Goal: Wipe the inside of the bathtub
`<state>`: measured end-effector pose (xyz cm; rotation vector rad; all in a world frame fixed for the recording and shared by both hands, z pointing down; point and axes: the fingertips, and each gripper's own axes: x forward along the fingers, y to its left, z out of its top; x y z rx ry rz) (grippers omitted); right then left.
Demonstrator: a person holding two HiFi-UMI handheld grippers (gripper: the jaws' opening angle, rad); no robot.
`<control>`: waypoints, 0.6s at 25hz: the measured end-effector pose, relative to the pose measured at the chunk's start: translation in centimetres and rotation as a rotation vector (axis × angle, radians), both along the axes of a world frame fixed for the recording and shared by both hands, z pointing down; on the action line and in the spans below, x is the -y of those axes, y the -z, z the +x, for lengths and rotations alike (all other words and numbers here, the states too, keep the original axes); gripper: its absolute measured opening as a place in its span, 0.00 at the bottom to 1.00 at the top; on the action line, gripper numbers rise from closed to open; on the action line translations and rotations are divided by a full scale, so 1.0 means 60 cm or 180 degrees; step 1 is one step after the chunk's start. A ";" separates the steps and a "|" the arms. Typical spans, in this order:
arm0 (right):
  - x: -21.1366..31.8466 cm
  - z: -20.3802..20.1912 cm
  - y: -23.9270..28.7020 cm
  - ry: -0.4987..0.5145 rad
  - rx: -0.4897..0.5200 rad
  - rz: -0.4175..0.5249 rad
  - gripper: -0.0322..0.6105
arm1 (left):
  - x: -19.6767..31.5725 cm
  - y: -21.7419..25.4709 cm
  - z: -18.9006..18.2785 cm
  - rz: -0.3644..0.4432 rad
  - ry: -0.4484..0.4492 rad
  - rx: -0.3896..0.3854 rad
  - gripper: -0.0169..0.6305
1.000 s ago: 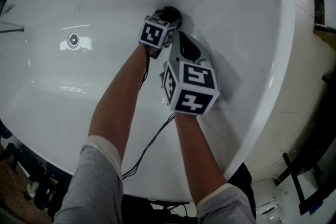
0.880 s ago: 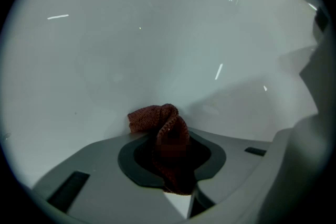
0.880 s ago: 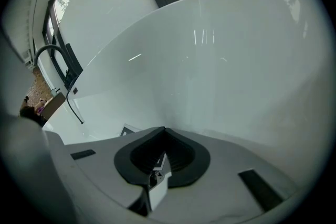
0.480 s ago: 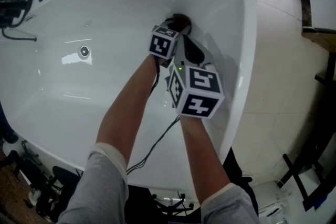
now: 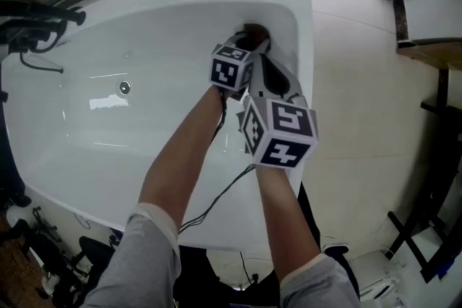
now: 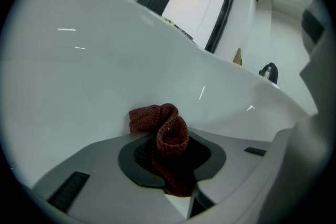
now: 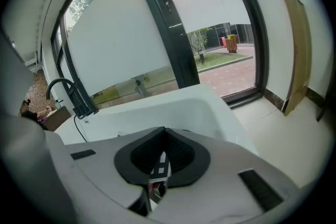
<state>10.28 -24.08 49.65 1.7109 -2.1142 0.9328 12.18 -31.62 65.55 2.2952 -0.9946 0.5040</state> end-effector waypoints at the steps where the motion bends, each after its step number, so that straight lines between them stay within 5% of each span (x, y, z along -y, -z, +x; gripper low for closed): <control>1: -0.001 0.009 0.014 -0.0033 -0.0008 0.0024 0.06 | 0.003 0.017 0.006 0.0033 -0.0009 -0.0010 0.16; 10: -0.011 0.076 0.116 -0.0278 0.0006 0.0180 0.06 | 0.024 0.162 0.068 0.0373 -0.0214 -0.0036 0.16; 15: -0.006 0.094 0.141 -0.0346 0.0020 0.0259 0.06 | 0.027 0.161 0.065 0.0303 -0.0221 -0.0016 0.16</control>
